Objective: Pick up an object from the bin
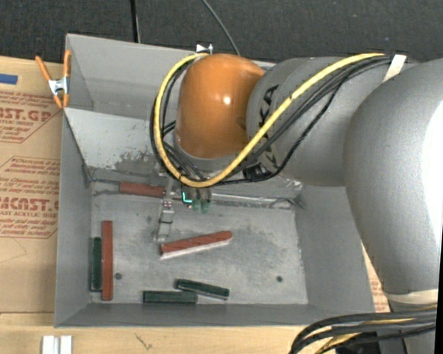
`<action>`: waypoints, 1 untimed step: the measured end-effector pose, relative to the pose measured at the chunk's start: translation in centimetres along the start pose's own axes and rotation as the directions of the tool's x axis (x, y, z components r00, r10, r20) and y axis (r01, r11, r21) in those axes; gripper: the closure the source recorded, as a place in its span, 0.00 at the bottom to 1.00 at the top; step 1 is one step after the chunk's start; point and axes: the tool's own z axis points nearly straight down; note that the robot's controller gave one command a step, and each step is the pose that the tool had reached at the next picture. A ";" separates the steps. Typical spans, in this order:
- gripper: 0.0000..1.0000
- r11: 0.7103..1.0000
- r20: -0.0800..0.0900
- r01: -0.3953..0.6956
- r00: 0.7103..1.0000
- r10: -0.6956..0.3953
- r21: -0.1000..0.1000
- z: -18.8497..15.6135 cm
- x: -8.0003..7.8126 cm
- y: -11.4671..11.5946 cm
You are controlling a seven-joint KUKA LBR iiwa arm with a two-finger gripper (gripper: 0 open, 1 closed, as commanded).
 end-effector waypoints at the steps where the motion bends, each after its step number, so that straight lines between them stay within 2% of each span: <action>1: 0.00 1.000 0.008 -0.001 1.000 0.001 -0.001 -0.5 -0.2 -0.1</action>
Offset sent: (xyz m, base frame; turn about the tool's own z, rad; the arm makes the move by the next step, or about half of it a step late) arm -0.0511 -0.0430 -0.0493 0.1087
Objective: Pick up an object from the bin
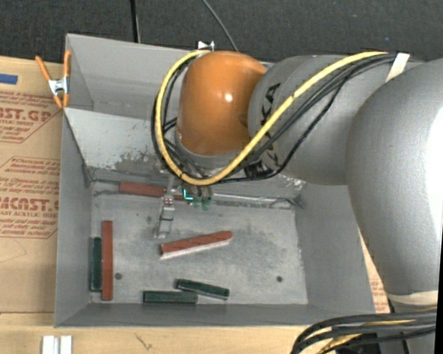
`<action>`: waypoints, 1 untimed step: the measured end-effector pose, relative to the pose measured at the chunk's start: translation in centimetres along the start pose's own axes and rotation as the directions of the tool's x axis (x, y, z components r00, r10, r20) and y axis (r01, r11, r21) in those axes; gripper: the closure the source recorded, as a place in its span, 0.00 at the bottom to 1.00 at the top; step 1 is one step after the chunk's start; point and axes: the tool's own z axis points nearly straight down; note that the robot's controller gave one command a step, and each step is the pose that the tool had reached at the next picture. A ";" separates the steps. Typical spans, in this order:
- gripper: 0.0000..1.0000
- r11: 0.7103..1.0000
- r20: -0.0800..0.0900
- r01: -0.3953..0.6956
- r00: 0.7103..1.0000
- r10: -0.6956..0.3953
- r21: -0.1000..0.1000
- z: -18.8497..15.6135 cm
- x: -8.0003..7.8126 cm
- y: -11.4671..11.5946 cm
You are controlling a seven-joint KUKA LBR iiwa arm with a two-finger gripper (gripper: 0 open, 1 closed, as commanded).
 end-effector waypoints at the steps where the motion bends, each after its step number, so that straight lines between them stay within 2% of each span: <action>1: 0.00 0.998 0.002 -0.061 0.998 0.061 -0.001 3.1 3.1 -2.3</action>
Offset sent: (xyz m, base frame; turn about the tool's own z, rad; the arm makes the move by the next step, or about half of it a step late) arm 0.0023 -0.0302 -0.0698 -0.0383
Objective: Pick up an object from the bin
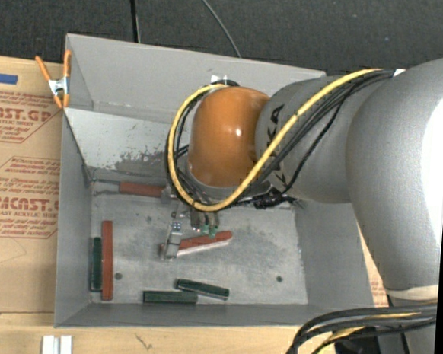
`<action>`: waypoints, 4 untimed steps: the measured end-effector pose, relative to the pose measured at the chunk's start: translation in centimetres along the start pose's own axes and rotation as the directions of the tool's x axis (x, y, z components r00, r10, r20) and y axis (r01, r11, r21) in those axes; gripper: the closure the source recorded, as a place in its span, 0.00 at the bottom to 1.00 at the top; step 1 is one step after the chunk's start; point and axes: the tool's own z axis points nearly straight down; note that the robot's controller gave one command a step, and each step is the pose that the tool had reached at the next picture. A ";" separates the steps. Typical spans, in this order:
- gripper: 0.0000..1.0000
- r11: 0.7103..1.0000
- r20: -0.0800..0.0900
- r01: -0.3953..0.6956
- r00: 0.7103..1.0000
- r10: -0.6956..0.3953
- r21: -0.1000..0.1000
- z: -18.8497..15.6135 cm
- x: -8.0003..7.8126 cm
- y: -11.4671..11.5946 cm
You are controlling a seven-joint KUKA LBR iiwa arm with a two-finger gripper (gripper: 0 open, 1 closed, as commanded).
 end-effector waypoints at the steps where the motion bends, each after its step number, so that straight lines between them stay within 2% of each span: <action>1: 0.00 0.998 -0.003 0.064 0.998 -0.064 0.001 2.7 -1.7 -0.3; 2: 0.00 0.955 -0.001 0.298 0.955 -0.298 0.000 5.2 -1.1 -2.6; 3: 1.00 0.930 -0.003 0.367 0.930 -0.367 0.000 6.8 -0.8 -8.3; 4: 1.00 0.930 -0.003 0.367 0.930 -0.367 0.000 6.8 -0.8 -8.3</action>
Offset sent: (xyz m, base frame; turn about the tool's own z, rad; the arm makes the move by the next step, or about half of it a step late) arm -0.0046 -0.0478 -0.0719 -0.4227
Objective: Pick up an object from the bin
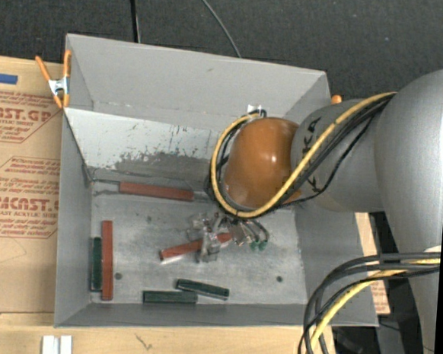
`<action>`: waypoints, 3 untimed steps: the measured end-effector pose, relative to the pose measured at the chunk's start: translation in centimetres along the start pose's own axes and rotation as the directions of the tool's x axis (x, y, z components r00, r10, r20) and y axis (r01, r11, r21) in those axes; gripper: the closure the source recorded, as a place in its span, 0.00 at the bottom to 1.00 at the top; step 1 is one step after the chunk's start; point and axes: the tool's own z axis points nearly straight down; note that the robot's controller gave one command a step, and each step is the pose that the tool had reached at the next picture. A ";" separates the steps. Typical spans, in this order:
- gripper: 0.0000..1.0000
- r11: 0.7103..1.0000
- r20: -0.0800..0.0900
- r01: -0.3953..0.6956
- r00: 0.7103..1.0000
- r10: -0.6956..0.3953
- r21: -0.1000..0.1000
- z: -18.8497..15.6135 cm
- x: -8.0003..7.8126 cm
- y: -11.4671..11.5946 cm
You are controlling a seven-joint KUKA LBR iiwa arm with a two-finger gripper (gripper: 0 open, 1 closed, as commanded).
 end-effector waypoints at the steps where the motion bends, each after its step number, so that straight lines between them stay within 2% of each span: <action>1: 1.00 1.000 0.001 0.028 1.000 -0.028 0.000 -11.2 2.2 2.0; 2: 1.00 1.000 0.001 0.028 1.000 -0.028 0.000 -11.2 2.2 2.0; 3: 1.00 0.999 0.001 0.046 0.999 -0.046 0.000 -15.7 1.2 2.1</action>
Offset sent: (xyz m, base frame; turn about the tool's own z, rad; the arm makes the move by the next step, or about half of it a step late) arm 0.0000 0.0000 0.0000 0.0000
